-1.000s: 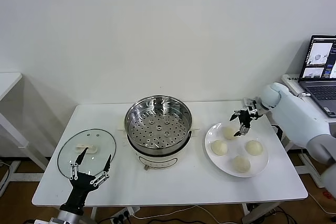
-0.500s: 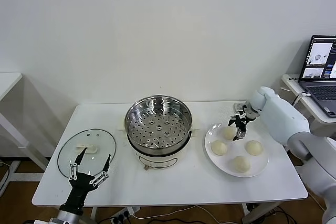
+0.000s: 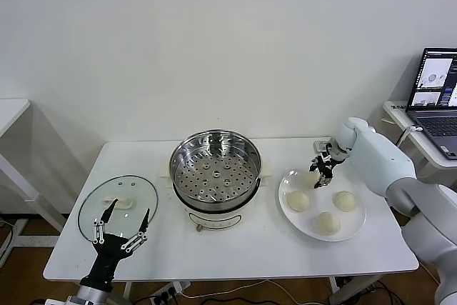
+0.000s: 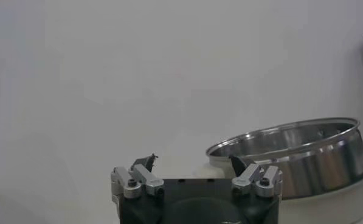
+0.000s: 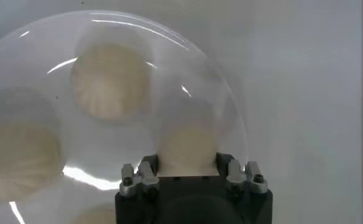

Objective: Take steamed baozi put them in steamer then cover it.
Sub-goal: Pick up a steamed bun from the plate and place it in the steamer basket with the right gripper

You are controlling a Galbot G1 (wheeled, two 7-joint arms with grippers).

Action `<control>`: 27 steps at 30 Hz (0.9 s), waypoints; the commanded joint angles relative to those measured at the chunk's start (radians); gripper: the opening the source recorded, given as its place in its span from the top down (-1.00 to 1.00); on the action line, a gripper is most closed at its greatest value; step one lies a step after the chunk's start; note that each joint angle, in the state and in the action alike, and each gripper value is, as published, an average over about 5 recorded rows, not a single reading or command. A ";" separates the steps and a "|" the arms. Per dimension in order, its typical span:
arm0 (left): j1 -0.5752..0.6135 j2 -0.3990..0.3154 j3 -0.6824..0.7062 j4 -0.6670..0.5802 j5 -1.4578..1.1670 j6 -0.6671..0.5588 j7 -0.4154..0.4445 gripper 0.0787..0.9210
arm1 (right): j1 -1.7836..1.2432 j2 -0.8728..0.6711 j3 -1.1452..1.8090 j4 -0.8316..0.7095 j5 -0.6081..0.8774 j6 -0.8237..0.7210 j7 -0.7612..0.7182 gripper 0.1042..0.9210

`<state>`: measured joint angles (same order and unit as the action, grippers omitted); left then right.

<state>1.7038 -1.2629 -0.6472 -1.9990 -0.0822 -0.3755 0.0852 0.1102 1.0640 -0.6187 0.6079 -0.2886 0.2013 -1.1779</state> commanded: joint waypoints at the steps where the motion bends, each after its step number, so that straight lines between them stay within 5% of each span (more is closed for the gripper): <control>1: -0.002 0.000 0.003 -0.003 0.000 0.003 0.000 -0.77 | 0.191 -0.073 -0.137 0.308 0.089 0.184 -0.033 -0.34; 14: 0.006 -0.004 0.003 -0.012 0.000 -0.008 0.000 -0.77 | 0.428 0.187 -0.265 0.350 0.063 0.575 -0.054 -0.35; 27: -0.002 -0.006 0.008 -0.007 0.000 -0.015 -0.001 -0.77 | 0.297 0.382 -0.264 0.258 -0.191 0.620 -0.009 -0.38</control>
<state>1.7043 -1.2685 -0.6402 -2.0082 -0.0824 -0.3875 0.0841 0.4328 1.3180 -0.8592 0.8977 -0.3436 0.7363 -1.2102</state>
